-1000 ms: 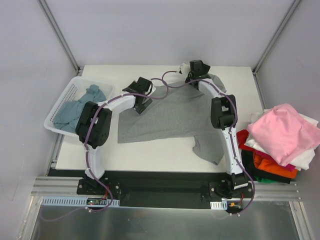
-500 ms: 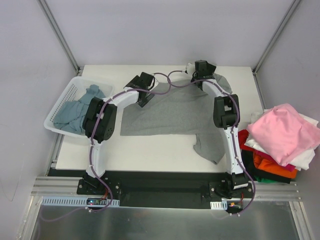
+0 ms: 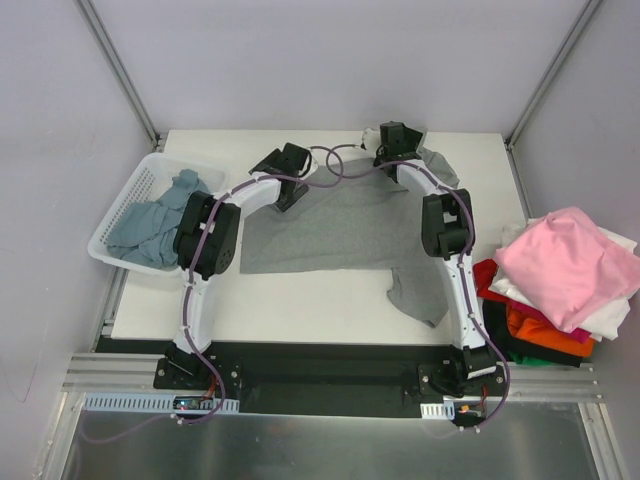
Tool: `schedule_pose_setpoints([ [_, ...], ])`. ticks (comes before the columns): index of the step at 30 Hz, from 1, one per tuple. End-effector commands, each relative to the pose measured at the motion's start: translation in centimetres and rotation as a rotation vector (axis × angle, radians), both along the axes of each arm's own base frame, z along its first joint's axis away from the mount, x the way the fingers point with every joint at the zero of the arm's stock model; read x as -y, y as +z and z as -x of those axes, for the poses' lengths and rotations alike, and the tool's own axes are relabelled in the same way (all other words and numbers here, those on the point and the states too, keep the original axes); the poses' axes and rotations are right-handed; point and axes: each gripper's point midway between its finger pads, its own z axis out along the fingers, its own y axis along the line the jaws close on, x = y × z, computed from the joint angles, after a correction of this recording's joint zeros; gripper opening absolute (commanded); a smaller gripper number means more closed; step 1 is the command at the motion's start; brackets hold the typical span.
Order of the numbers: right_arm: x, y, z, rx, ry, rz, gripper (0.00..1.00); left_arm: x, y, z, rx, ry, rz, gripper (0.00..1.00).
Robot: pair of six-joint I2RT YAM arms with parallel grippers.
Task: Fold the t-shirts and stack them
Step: Flatten out the tshirt
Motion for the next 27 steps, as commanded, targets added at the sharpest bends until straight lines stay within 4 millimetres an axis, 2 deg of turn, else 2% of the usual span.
schedule_pose_setpoints([
  [1,-1.5,3.7,-1.0,0.088,0.031,-0.03,0.97,-1.0,0.8,-2.4,0.049,0.006,-0.062,0.99],
  [5,-1.4,3.6,-1.0,0.091,0.031,-0.014,0.97,-1.2,1.0,-3.6,0.063,0.0,-0.078,0.99],
  [10,-1.2,3.3,-0.8,0.087,0.032,0.003,0.97,-2.1,0.2,-4.3,0.053,0.007,-0.107,0.99],
  [14,-1.2,3.0,-0.7,0.076,0.038,0.02,0.97,-2.9,0.2,-5.1,0.06,0.017,-0.113,0.99],
  [20,-1.1,3.4,-1.4,0.106,0.044,0.034,0.97,-4.3,-0.3,-7.0,0.067,0.031,-0.143,0.99],
  [21,-1.1,3.6,-1.5,0.112,0.044,0.036,0.97,-4.6,-1.0,-7.2,0.057,0.034,-0.151,0.99],
  [27,-1.3,3.8,-2.4,0.142,0.053,0.061,0.97,-5.2,-0.4,-9.2,0.084,0.033,-0.175,0.99],
])
